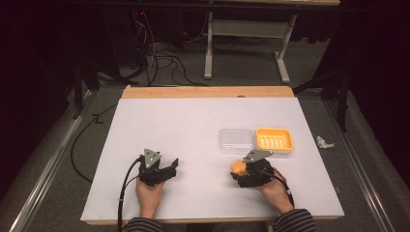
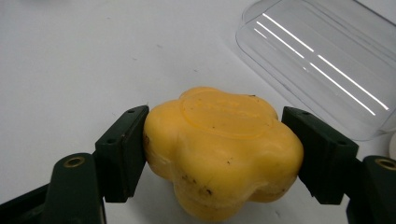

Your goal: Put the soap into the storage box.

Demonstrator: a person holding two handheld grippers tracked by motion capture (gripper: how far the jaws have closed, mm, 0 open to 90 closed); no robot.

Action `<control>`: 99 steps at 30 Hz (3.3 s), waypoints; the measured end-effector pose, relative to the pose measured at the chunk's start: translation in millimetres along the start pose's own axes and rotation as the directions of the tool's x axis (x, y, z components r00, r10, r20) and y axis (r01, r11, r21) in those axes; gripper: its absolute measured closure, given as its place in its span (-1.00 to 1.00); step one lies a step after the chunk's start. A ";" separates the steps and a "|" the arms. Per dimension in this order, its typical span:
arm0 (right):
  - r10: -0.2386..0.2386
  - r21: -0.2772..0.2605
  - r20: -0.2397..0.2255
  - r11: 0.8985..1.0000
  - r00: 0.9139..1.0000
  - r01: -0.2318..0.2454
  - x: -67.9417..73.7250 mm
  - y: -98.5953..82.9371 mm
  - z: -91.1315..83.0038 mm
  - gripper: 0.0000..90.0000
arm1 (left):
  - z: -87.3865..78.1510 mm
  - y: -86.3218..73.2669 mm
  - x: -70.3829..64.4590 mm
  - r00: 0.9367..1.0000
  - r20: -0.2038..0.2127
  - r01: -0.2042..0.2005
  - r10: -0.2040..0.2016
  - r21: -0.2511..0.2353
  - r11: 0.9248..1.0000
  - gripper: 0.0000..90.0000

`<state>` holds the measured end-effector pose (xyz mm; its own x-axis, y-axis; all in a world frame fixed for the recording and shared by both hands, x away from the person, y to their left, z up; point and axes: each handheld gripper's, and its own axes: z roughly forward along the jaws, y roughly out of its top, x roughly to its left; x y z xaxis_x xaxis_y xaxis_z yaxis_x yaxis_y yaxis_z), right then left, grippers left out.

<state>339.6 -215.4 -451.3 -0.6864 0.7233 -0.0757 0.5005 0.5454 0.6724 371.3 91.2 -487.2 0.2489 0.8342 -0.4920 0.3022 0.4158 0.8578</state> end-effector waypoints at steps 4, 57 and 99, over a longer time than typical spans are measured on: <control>-0.001 -0.010 0.004 1.000 1.000 0.001 -0.3 0.7 -2.9 -0.40 | 0.0 0.0 0.1 1.000 -0.001 0.000 0.000 0.001 1.000 -0.47; 0.109 -0.119 0.181 0.989 0.977 -0.088 -65.0 -10.4 -80.8 -0.38 | 0.5 0.0 0.0 1.000 -0.007 0.001 -0.001 0.003 1.000 -0.47; 0.339 -0.131 0.188 0.939 0.922 -0.319 -140.4 -10.0 -30.7 -0.38 | 0.5 0.1 0.2 1.000 -0.005 0.002 -0.002 0.002 1.000 -0.47</control>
<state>414.8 -335.5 -424.8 -0.3640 0.9312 0.0201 0.6198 0.2260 0.7515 371.8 91.2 -487.3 0.2441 0.8350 -0.4931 0.3048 0.4166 0.8564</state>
